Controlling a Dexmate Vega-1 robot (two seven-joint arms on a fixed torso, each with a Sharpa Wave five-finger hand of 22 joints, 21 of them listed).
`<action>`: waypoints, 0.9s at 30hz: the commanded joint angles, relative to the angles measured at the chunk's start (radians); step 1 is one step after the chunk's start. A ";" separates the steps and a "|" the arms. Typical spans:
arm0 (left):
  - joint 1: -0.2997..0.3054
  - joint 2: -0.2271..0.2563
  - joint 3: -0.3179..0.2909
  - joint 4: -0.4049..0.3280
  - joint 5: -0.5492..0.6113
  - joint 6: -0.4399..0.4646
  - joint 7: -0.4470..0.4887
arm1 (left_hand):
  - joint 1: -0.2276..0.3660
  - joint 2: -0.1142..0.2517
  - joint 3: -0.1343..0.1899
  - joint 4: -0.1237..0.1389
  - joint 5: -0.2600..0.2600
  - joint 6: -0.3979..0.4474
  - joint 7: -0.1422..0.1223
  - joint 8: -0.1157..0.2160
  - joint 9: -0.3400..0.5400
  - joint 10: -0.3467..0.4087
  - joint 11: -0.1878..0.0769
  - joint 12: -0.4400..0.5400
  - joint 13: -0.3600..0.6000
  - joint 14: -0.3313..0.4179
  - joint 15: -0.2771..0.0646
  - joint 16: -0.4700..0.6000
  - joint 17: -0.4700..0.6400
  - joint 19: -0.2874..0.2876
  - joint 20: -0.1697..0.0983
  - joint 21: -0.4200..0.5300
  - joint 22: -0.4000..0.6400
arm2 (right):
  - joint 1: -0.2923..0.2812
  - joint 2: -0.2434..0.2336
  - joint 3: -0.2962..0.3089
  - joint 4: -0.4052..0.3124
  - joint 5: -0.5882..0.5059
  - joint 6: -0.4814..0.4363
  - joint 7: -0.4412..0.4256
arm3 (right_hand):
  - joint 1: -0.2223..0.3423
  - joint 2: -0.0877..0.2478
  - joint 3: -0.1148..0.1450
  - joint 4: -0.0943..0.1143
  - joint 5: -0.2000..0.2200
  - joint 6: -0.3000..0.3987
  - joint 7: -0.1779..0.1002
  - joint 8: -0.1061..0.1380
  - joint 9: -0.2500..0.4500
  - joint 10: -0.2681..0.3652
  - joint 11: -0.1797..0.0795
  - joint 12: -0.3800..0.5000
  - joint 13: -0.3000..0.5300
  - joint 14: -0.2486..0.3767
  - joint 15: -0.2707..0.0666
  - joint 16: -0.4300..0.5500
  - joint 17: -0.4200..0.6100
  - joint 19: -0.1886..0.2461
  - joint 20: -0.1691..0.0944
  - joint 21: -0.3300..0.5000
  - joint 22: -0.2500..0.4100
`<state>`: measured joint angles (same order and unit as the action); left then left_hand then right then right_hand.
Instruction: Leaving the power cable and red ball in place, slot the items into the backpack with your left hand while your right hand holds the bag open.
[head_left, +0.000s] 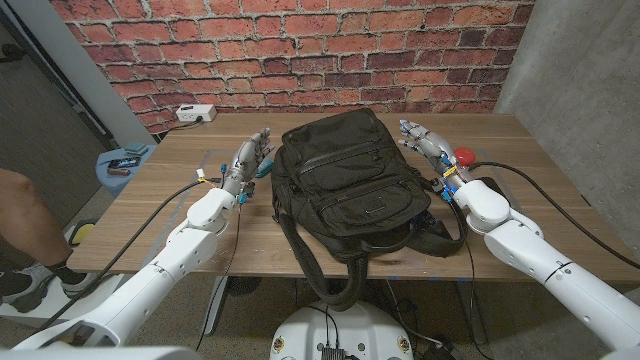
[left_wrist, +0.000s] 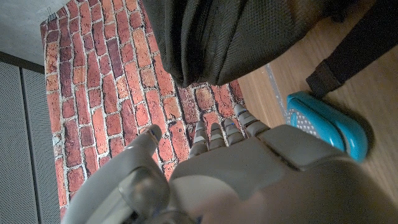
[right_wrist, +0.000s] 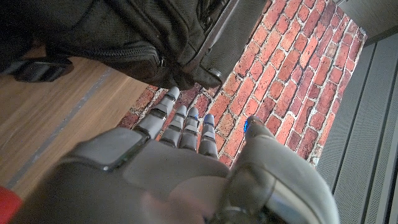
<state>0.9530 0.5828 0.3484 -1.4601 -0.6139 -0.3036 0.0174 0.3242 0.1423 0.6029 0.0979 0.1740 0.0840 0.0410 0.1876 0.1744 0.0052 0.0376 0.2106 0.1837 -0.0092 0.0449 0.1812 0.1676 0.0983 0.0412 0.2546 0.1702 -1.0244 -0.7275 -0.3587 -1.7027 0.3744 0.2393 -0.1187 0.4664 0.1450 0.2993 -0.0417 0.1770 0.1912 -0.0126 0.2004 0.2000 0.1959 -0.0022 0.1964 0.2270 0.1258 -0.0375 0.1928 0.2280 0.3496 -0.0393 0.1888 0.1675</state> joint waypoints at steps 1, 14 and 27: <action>0.023 0.014 -0.010 -0.022 -0.002 -0.004 0.005 | 0.041 0.033 0.010 -0.003 0.003 0.002 -0.002 -0.002 0.004 0.001 0.004 -0.002 0.003 0.004 0.010 -0.002 0.003 0.009 -0.001 -0.008 0.005 | -0.040 -0.057 0.013 -0.080 -0.100 -0.043 -0.050 | 0.013 0.002 0.003 -0.009 0.002 0.009 0.000 0.005 0.001 0.011 -0.004 0.007 0.000 0.013 -0.023 0.009 0.001 0.015 -0.039 0.008 0.003; 0.031 0.014 -0.017 -0.017 -0.004 -0.022 0.000 | 0.040 0.033 0.013 -0.005 0.003 0.003 -0.002 -0.002 0.005 0.002 0.004 -0.002 0.003 0.004 0.010 -0.002 0.003 0.010 -0.001 -0.011 0.005 | -0.092 -0.125 0.036 -0.205 -0.232 -0.157 -0.123 | 0.026 -0.002 0.006 -0.028 0.003 0.025 -0.001 0.011 0.001 0.033 -0.006 0.014 -0.004 0.034 -0.029 0.018 -0.006 0.034 -0.040 0.013 0.003; 0.028 0.019 -0.017 -0.016 -0.008 -0.021 -0.014 | 0.040 0.032 0.017 -0.007 0.002 0.003 -0.002 -0.003 0.005 0.003 0.003 -0.003 0.003 0.004 0.010 -0.002 0.003 0.011 -0.001 -0.015 0.005 | -0.130 -0.170 0.047 -0.292 -0.364 -0.230 -0.168 | 0.039 -0.003 0.008 -0.046 0.004 0.047 -0.005 0.017 0.001 0.059 -0.011 0.022 -0.007 0.061 -0.041 0.029 -0.011 0.061 -0.042 0.019 0.003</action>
<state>0.9797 0.5973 0.3334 -1.4759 -0.6187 -0.3238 0.0110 0.3242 0.1423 0.6112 0.0895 0.1740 0.0840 0.0411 0.1876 0.1743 0.0052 0.0375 0.2107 0.1837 -0.0091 0.0448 0.1815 0.1677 0.0982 0.0411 0.2404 0.1702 -1.1193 -0.8572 -0.3233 -1.9215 0.1127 0.0685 -0.2475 0.4943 0.1446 0.3037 -0.0791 0.1770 0.2258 -0.0147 0.2112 0.2002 0.2405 -0.0116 0.2113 0.2165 0.1754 -0.0406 0.2153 0.2165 0.3985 -0.0418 0.1986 0.1676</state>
